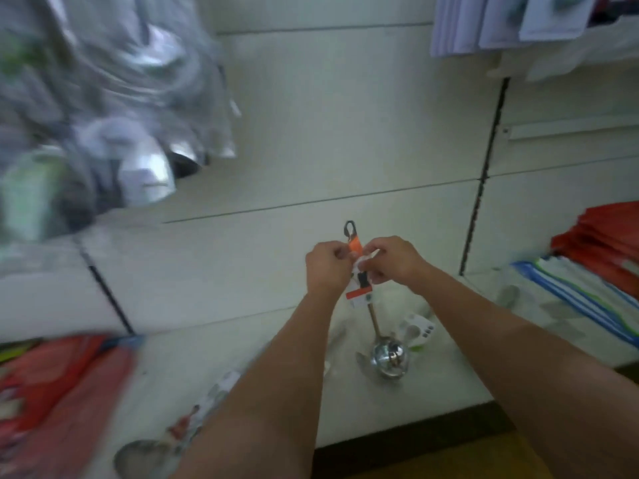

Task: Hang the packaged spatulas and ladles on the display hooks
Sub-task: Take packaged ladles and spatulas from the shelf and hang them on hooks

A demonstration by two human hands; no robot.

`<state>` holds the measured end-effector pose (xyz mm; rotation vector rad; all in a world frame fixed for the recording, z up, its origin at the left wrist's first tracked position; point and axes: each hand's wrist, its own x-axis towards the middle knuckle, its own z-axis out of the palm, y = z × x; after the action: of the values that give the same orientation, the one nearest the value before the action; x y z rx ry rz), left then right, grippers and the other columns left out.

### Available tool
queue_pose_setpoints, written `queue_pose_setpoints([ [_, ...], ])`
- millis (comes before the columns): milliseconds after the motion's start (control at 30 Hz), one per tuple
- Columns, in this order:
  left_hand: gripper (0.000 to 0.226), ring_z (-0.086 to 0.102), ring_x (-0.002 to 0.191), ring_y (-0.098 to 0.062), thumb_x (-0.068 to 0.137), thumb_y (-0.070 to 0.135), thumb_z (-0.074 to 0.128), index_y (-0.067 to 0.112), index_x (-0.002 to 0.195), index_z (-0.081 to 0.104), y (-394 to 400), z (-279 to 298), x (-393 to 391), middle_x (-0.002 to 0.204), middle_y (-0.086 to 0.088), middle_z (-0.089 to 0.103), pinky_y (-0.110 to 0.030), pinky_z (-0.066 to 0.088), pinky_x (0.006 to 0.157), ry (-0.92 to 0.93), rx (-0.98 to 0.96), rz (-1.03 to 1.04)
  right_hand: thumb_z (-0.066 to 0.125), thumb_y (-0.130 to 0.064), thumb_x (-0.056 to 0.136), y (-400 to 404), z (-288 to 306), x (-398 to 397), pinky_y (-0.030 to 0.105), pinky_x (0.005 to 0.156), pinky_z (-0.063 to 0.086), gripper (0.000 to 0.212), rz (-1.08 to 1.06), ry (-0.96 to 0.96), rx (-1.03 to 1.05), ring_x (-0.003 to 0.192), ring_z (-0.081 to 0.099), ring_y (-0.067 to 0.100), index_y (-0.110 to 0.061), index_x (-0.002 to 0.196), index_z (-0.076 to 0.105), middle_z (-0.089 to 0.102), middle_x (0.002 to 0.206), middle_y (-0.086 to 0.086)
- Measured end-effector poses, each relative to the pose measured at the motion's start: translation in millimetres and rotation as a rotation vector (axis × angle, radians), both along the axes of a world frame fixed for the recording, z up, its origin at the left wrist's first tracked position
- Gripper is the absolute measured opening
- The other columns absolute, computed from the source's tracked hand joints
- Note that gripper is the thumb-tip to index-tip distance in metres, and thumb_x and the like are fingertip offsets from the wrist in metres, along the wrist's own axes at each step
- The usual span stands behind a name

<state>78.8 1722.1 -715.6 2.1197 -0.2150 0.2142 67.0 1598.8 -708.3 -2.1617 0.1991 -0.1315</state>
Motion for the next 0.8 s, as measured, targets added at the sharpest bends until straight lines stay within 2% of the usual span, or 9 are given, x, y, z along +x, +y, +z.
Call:
queue_pose_setpoints([
  [100,0.011,0.055,0.075,-0.019,0.085,0.014,0.063,0.009,0.084,0.073,26,29,-16,0.082,-0.013,0.069,-0.022,0.039,0.068,-0.056,-0.041,0.052,0.072,-0.002,0.078,30,29,-11,0.037,0.071,0.058,0.023,0.039,-0.079,0.013,0.063,0.060,0.025,0.000,0.100,0.065,0.062,0.079,0.017],
  [233,0.015,0.065,0.091,-0.025,0.086,0.010,0.061,0.008,0.095,0.073,56,57,-36,0.094,-0.012,0.072,-0.029,0.049,0.082,-0.117,-0.127,0.097,0.071,-0.003,0.078,64,59,-29,0.034,0.069,0.057,0.022,0.046,-0.147,-0.012,0.058,0.059,0.022,-0.002,0.099,0.067,0.063,0.076,0.017],
  [367,0.016,0.065,0.091,-0.024,0.084,0.014,0.063,0.009,0.096,0.073,83,89,-62,0.095,-0.011,0.072,-0.030,0.049,0.083,-0.186,-0.132,0.067,0.071,-0.002,0.078,87,92,-58,0.036,0.071,0.057,0.023,0.082,-0.189,0.040,0.063,0.060,0.025,-0.001,0.100,0.065,0.063,0.080,0.019],
  [467,0.014,0.064,0.085,-0.022,0.082,0.016,0.066,0.009,0.091,0.074,91,114,-80,0.091,-0.011,0.072,-0.032,0.049,0.084,-0.224,-0.152,0.030,0.072,-0.003,0.078,92,118,-83,0.034,0.069,0.058,0.025,0.077,-0.222,0.035,0.058,0.059,0.023,-0.001,0.101,0.065,0.063,0.080,0.017],
  [600,0.013,0.052,0.063,-0.014,0.079,0.020,0.067,0.010,0.071,0.068,91,141,-105,0.064,-0.004,0.060,-0.029,0.043,0.068,-0.244,-0.228,-0.035,0.073,-0.005,0.078,92,147,-111,0.035,0.073,0.059,0.024,0.066,-0.256,0.001,0.059,0.060,0.021,-0.003,0.101,0.064,0.064,0.082,0.016],
  [700,0.013,0.052,0.066,-0.014,0.082,0.014,0.062,0.004,0.081,0.071,90,160,-129,0.070,-0.006,0.060,-0.026,0.041,0.068,-0.248,-0.269,-0.067,0.072,-0.006,0.079,91,167,-135,0.033,0.072,0.058,0.020,0.028,-0.284,-0.047,0.063,0.061,0.023,-0.006,0.097,0.063,0.065,0.085,0.016],
  [800,0.016,0.057,0.076,-0.018,0.085,0.014,0.061,0.004,0.090,0.073,89,178,-154,0.081,-0.011,0.065,-0.025,0.044,0.068,-0.215,-0.293,-0.127,0.072,-0.002,0.078,89,183,-159,0.039,0.073,0.058,0.014,-0.011,-0.329,-0.076,0.054,0.055,0.021,-0.007,0.085,0.061,0.060,0.077,0.016],
])
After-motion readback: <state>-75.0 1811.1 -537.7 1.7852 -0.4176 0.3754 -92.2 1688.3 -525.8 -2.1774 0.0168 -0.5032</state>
